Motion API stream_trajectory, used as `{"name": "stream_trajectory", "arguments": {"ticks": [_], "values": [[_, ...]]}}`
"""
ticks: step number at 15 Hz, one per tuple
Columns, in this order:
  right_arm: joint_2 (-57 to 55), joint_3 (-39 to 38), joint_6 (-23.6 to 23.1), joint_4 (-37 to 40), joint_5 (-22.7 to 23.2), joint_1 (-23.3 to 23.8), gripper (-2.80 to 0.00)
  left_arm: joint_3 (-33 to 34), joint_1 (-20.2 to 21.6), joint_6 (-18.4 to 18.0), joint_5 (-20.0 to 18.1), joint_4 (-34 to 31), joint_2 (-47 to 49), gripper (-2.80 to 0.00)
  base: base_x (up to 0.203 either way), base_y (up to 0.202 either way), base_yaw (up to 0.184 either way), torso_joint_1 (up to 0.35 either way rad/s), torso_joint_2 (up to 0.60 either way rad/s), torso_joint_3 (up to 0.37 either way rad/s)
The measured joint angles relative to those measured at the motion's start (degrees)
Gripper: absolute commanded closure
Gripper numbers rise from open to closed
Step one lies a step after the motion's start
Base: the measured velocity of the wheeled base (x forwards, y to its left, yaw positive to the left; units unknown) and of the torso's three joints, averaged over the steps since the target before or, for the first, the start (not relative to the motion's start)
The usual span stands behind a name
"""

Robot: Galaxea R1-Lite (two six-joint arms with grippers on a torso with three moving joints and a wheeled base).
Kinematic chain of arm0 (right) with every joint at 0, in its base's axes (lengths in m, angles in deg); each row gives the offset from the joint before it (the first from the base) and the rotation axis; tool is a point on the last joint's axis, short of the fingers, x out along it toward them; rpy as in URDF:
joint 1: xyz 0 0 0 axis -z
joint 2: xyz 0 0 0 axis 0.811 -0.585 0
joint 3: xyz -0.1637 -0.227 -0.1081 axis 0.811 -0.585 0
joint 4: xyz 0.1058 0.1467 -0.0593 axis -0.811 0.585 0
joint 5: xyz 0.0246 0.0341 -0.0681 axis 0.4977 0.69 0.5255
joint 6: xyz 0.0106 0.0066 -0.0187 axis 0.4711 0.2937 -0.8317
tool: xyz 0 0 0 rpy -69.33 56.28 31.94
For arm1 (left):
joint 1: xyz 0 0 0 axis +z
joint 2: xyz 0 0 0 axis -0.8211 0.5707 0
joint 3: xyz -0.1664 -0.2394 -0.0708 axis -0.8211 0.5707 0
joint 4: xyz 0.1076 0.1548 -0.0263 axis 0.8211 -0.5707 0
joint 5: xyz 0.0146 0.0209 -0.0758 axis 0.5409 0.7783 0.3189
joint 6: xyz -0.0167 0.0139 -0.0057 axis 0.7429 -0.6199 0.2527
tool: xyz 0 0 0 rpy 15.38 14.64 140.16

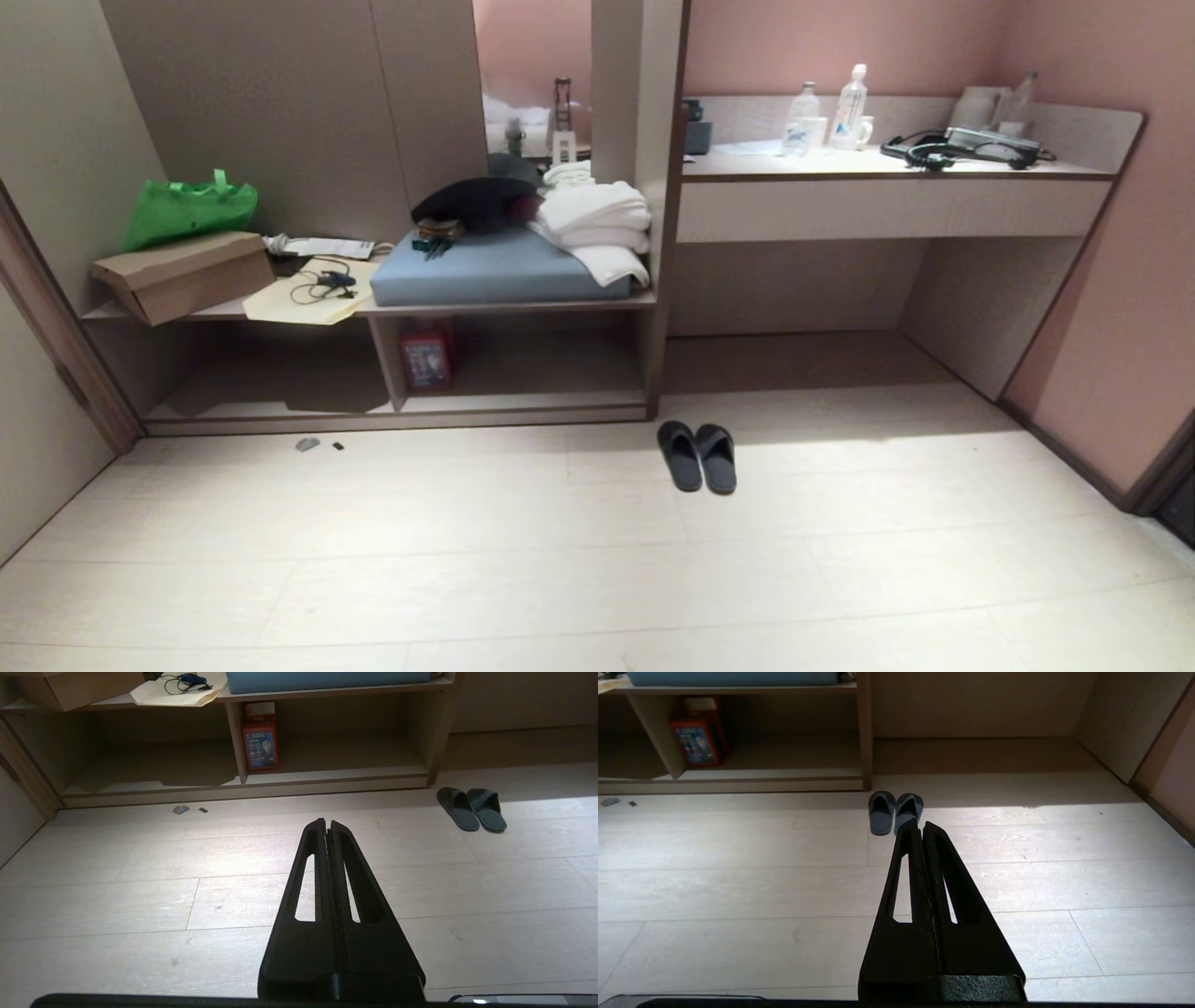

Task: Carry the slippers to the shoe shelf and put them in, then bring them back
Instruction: Pick up the slippers on the floor

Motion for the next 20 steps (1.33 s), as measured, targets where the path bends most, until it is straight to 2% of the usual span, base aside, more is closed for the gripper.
{"name": "stream_trajectory", "arguments": {"ticks": [20], "values": [[0.0,0.0,-0.4,-0.1,0.0,0.0,0.00,0.0,0.0,0.0,-0.1,-0.1,0.0,0.00,0.190,0.000,-0.001,0.002,0.00,0.002]]}}
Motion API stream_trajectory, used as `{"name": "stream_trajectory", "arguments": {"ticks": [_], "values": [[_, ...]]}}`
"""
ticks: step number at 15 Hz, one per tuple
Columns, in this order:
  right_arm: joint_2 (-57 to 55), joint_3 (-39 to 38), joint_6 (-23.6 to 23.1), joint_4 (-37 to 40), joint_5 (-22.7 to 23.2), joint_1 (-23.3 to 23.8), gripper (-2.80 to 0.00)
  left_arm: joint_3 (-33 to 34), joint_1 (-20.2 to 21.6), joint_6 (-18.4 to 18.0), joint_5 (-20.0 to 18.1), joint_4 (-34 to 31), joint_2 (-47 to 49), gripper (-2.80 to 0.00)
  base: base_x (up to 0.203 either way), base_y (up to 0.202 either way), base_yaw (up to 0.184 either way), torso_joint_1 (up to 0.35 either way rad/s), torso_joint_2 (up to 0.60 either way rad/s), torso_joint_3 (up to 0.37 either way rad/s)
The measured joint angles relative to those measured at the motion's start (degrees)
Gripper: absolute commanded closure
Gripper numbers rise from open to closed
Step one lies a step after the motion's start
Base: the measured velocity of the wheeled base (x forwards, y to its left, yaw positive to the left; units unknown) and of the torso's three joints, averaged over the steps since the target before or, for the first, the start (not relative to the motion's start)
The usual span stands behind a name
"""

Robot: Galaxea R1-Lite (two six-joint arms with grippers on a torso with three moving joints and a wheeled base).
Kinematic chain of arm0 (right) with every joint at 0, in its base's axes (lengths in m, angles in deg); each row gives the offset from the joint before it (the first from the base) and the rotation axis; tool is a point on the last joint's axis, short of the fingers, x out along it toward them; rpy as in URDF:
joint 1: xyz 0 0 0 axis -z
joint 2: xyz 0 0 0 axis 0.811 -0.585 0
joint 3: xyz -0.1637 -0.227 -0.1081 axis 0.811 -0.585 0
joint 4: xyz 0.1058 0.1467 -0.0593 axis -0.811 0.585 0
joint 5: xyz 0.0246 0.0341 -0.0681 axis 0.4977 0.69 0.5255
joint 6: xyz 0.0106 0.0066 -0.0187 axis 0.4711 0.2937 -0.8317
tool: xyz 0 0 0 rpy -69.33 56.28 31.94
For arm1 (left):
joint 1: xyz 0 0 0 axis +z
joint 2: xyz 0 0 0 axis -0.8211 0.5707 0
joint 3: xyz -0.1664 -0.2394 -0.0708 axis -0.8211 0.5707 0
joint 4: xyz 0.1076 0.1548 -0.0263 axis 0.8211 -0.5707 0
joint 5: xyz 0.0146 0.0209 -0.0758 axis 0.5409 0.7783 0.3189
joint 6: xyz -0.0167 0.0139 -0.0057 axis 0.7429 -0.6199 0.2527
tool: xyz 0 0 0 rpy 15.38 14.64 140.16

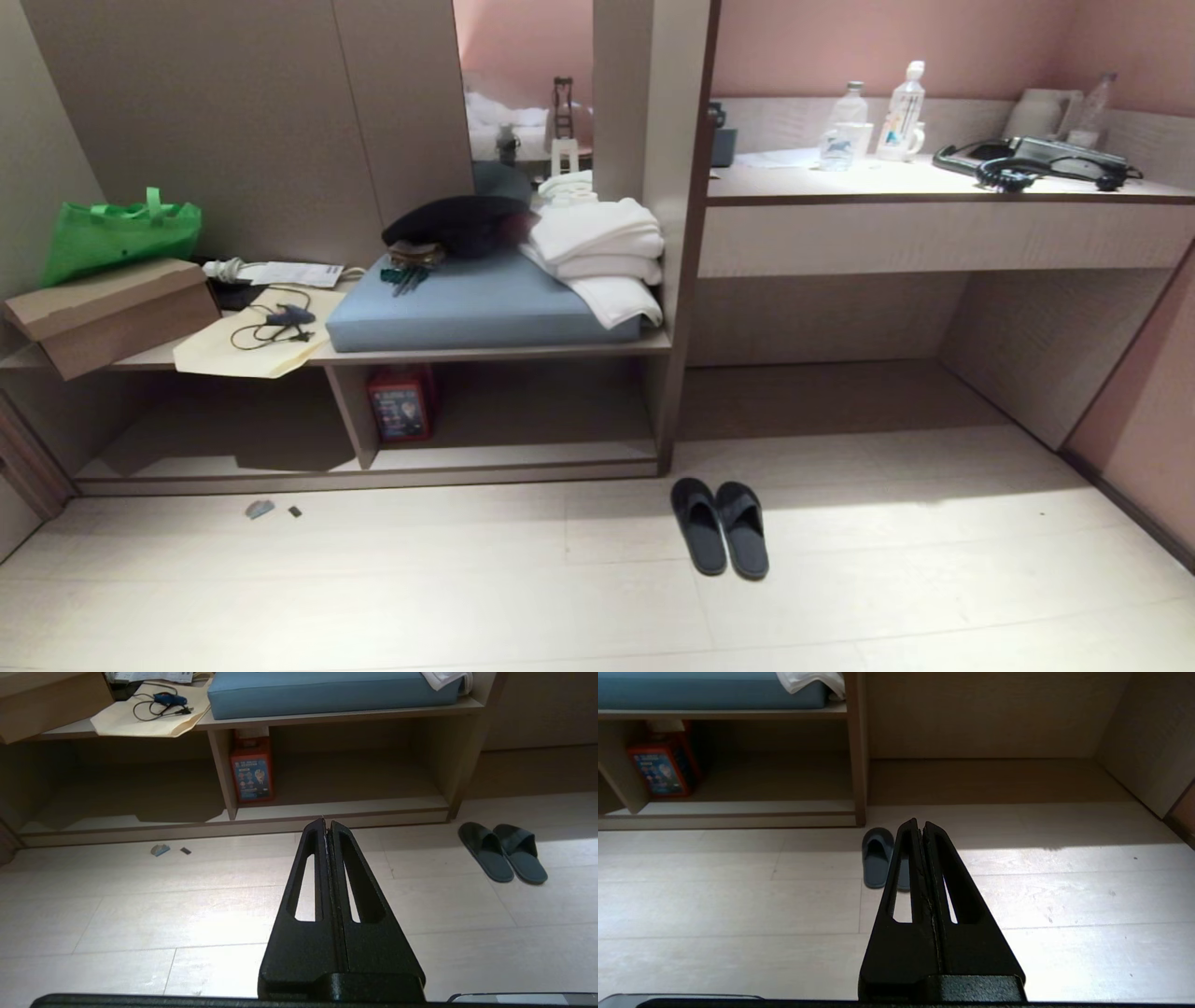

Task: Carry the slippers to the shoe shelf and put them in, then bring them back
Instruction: Pick up the slippers on the floor

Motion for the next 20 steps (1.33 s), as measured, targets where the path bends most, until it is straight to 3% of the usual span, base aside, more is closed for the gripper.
{"name": "stream_trajectory", "arguments": {"ticks": [20], "values": [[0.0,0.0,0.0,0.0,0.0,0.0,0.00,0.0,0.0,0.0,0.0,0.1,0.0,0.00,0.195,0.000,-0.001,0.002,0.00,0.003]]}}
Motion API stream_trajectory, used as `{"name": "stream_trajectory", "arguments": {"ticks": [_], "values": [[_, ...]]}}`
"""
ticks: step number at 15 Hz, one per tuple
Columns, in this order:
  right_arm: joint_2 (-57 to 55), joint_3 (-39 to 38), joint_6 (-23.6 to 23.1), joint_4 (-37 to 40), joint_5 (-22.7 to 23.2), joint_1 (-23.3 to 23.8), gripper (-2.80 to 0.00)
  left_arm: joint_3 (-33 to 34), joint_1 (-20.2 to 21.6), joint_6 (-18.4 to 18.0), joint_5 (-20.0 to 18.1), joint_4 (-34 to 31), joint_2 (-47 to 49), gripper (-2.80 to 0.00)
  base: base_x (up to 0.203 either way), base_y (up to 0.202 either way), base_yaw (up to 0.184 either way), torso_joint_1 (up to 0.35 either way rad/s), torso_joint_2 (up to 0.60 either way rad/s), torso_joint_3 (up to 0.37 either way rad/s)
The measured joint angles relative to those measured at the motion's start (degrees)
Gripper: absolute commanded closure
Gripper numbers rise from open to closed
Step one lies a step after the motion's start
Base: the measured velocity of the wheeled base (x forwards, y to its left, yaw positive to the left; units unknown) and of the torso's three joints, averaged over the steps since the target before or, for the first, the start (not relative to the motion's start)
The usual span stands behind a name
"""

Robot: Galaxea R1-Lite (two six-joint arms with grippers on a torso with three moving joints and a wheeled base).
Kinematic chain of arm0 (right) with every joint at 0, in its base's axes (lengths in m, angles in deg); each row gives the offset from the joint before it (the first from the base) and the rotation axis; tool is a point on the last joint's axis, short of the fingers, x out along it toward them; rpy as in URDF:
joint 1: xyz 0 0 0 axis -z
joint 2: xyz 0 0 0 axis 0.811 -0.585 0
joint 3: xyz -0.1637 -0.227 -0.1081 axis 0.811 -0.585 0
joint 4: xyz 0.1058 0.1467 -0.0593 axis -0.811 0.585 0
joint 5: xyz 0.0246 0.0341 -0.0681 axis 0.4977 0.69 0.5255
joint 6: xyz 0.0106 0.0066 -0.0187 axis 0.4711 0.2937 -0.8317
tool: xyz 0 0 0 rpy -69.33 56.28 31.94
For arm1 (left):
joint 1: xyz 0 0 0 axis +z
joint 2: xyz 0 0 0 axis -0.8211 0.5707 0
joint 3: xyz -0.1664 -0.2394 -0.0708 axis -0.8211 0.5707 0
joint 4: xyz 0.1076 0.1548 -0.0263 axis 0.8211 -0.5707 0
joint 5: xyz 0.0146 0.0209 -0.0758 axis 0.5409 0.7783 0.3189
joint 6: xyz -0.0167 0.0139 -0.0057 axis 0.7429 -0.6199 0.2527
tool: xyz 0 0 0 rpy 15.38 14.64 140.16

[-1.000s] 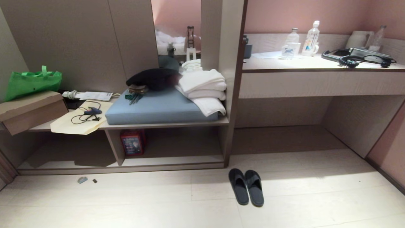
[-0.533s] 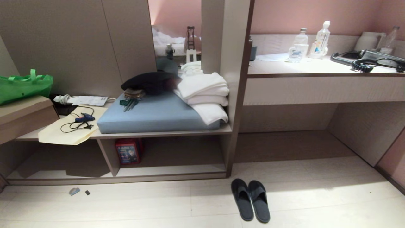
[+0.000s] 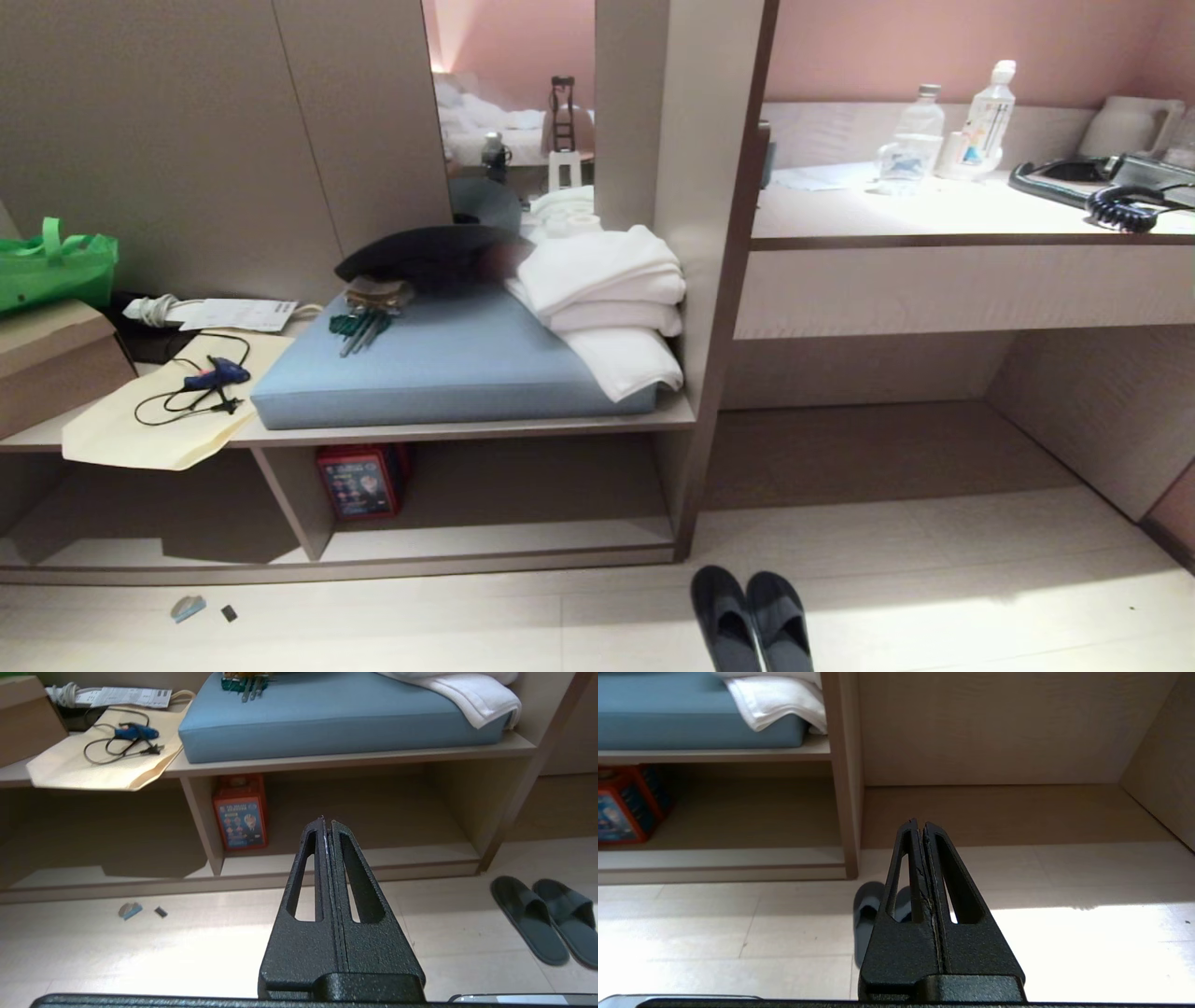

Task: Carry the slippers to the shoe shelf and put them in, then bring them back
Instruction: Pick up the slippers on the floor

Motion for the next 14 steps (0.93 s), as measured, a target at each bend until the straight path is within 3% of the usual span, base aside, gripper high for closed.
{"name": "stream_trajectory", "arguments": {"ticks": [3,14], "values": [[0.0,0.0,0.0,0.1,0.0,0.0,0.00,0.0,0.0,-0.1,0.0,0.4,0.0,0.00,0.162,0.000,0.001,0.004,0.00,0.003],[0.0,0.0,0.0,0.0,0.0,0.0,0.00,0.0,0.0,1.4,0.3,0.5,0.0,0.00,0.000,0.000,0.000,0.000,0.00,0.000]]}}
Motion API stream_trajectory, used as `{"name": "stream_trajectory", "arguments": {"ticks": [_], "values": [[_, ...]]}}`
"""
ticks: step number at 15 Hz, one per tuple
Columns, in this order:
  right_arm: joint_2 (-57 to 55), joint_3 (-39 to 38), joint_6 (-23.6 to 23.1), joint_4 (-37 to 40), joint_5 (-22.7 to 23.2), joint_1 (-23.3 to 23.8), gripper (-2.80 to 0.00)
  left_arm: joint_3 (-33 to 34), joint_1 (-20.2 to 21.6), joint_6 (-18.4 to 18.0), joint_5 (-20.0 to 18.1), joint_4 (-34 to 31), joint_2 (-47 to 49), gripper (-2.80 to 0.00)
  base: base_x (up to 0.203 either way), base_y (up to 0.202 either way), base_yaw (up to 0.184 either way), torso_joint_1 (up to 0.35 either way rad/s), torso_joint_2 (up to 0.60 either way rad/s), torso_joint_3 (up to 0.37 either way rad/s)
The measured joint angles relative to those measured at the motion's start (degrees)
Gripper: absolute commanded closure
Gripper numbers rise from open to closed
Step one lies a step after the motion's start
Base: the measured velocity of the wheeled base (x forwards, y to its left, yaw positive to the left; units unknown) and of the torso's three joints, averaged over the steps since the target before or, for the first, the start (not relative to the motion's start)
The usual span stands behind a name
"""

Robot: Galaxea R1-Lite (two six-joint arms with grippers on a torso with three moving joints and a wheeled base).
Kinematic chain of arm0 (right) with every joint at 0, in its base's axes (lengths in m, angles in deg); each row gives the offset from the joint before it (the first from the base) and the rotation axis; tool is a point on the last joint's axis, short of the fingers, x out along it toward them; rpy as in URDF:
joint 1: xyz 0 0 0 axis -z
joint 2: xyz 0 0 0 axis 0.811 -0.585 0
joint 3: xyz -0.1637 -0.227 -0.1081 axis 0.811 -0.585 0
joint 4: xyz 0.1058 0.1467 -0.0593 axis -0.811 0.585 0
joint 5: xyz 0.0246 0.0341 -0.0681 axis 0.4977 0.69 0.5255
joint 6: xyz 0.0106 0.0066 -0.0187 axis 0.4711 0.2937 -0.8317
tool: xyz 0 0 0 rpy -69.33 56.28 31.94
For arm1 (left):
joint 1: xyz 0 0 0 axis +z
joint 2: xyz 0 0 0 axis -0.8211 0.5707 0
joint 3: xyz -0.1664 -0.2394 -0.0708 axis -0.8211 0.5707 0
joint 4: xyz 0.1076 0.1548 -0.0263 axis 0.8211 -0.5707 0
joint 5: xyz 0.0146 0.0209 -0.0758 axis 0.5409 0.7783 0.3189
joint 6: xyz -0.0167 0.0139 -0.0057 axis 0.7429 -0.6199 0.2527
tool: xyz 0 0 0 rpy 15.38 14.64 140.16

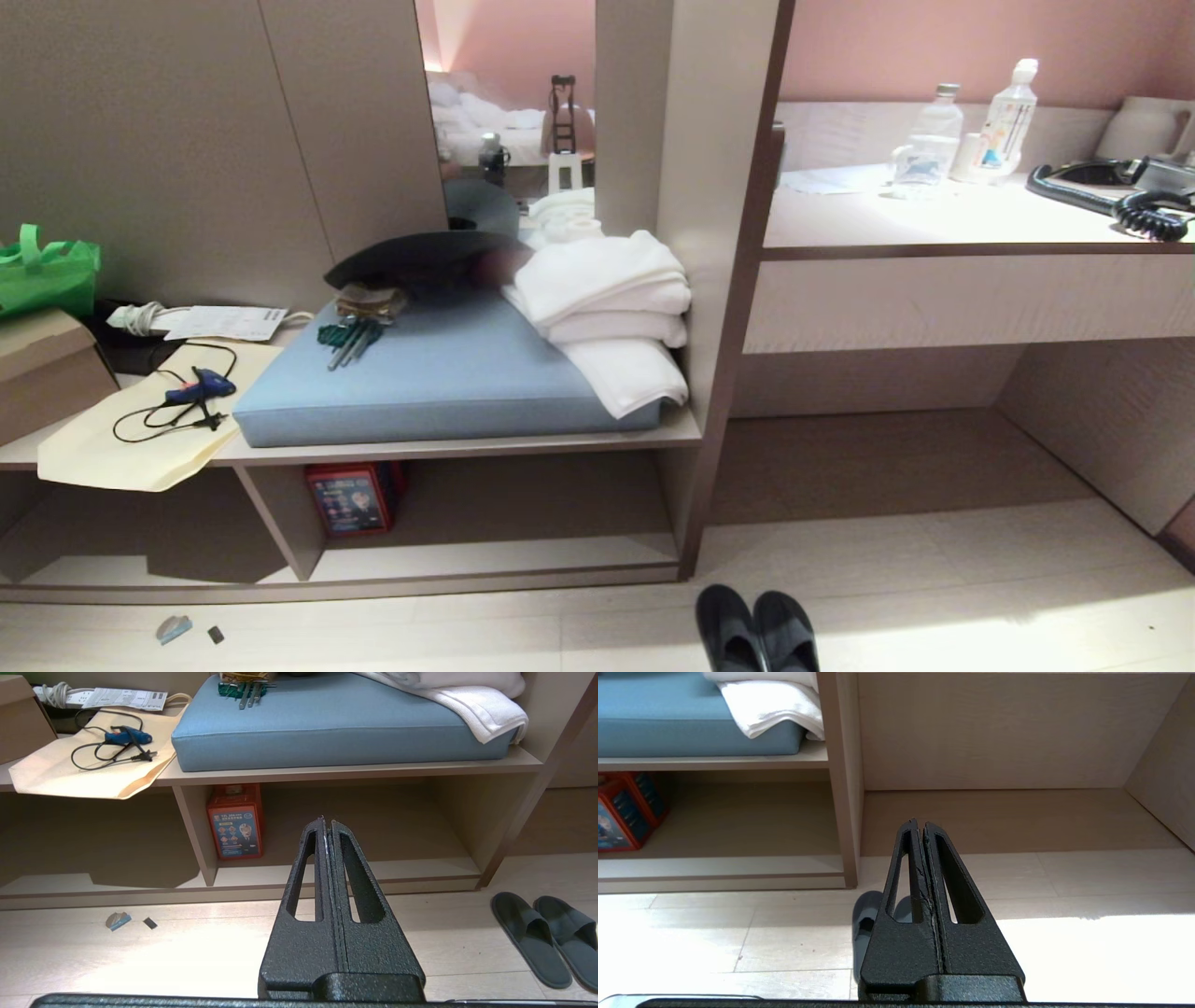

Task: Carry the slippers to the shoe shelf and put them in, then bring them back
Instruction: Pick up the slippers on the floor

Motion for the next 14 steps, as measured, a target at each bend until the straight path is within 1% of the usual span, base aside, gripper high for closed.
{"name": "stream_trajectory", "arguments": {"ticks": [6,14], "values": [[0.0,0.0,0.0,0.0,0.0,0.0,0.00,0.0,0.0,0.0,0.0,0.0,0.0,0.00,0.000,0.000,0.000,0.000,0.00,-0.005],[0.0,0.0,-0.1,0.0,0.0,0.0,0.00,0.0,0.0,0.1,0.1,0.0,0.0,0.00,0.000,0.000,0.000,0.003,0.00,-0.182]]}}
